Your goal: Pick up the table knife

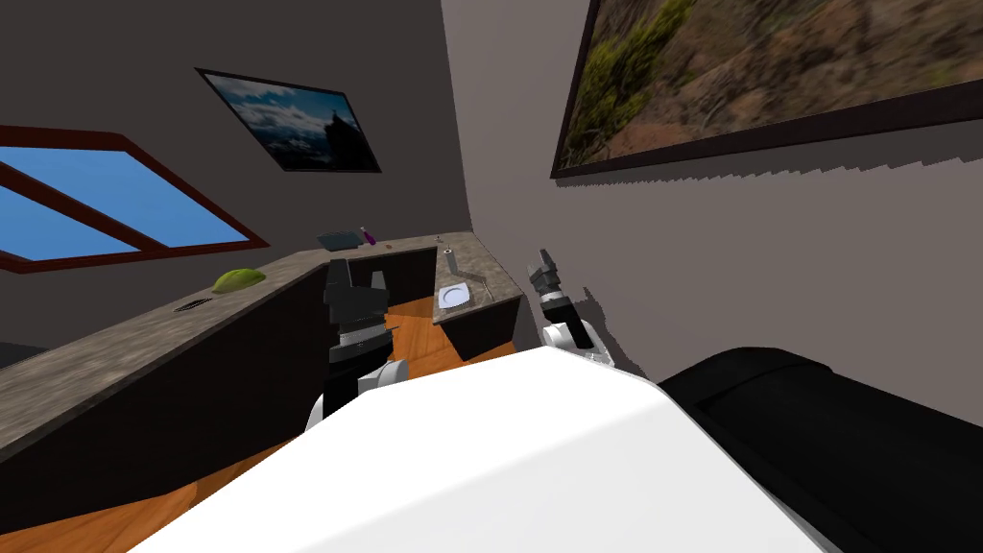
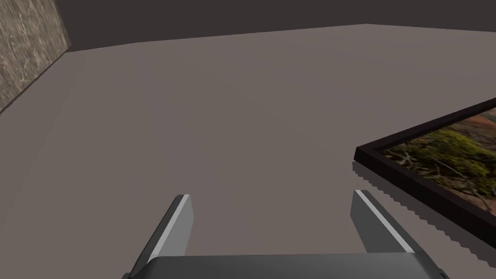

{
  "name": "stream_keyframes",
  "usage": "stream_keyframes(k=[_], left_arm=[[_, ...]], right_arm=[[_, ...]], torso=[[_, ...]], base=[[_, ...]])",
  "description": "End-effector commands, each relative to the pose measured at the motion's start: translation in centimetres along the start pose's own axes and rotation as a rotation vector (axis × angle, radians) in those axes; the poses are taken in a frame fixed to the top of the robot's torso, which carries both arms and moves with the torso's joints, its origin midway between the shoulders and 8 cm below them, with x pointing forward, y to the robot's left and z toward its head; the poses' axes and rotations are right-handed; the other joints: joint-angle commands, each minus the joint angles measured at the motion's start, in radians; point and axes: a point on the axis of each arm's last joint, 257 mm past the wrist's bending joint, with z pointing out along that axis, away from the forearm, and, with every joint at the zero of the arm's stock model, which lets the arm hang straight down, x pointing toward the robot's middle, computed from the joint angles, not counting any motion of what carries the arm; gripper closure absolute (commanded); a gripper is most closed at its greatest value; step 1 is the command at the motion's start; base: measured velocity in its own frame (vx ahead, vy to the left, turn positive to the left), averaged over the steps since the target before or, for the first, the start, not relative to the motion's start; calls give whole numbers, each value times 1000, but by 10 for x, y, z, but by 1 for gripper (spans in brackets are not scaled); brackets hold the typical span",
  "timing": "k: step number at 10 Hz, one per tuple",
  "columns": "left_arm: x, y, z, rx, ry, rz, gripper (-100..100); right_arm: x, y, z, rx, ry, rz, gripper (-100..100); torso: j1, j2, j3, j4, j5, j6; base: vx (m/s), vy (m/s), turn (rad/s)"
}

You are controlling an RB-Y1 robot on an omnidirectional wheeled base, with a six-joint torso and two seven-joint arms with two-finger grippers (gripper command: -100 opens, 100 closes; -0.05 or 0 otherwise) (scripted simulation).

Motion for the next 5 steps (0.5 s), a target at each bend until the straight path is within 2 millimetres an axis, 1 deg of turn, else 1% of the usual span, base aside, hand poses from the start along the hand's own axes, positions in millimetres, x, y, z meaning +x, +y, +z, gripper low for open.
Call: stream_keyframes(k=[1,3,4,5], left_arm=[[0,0,0,0,0,0,0],[0,0,0,0,0,0,0],[0,0,0,0,0,0,0],[0,0,0,0,0,0,0]], right_arm=[[-5,-8,0,30,-6,23,-100],[-14,-28,4,93,-24,73,-100],[-15,-30,4,99,-26,81,-100],[-20,-40,6,131,-39,114,-100]], torso=[[0,0,0,0,0,0],[-1,1,1,0,0,0],[-1,1,1,0,0,0],[-1,1,1,0,0,0]], base=[[26,27,14],[21,22,52],[19,17,16],[24,16,40]])
